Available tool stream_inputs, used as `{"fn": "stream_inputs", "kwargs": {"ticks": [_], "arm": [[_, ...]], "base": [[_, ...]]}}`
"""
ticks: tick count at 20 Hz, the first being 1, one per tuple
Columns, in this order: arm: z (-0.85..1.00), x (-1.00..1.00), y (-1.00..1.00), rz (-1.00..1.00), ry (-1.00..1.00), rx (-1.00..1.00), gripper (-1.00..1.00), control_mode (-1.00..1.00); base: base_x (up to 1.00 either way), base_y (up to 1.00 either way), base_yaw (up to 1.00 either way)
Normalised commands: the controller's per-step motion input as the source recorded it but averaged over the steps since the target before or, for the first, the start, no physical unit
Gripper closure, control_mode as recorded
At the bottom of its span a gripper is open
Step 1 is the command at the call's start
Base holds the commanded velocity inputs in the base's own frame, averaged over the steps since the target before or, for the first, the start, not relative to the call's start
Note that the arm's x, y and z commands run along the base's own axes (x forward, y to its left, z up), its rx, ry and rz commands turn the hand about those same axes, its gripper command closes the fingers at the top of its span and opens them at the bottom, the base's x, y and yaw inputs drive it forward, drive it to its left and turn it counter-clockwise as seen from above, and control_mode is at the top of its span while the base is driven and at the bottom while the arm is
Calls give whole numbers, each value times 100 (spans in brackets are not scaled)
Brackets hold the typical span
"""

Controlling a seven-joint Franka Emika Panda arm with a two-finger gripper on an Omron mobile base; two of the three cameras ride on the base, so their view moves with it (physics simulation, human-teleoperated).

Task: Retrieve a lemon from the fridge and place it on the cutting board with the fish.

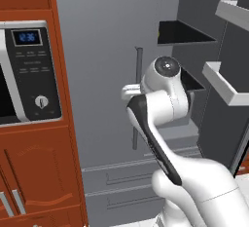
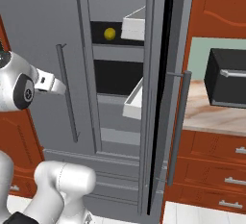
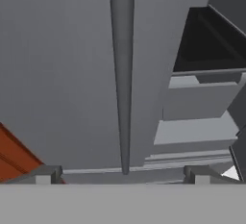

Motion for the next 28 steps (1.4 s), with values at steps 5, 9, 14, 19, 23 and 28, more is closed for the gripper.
{"fn": "stream_inputs", "kwargs": {"ticks": [5,9,14,19,23,28], "arm": [[0,43,-1,1,0,0,-100,-100],[0,39,-20,4,0,0,-100,-100],[0,24,-3,1,0,0,-100,-100],[0,27,0,0,0,-2,-100,-100],[0,39,0,0,0,0,-100,-100],[0,31,0,0,-4,-3,-100,-100]], "base": [[0,0,0],[0,0,0],[0,0,0],[0,0,0],[0,0,0],[0,0,0]]}}
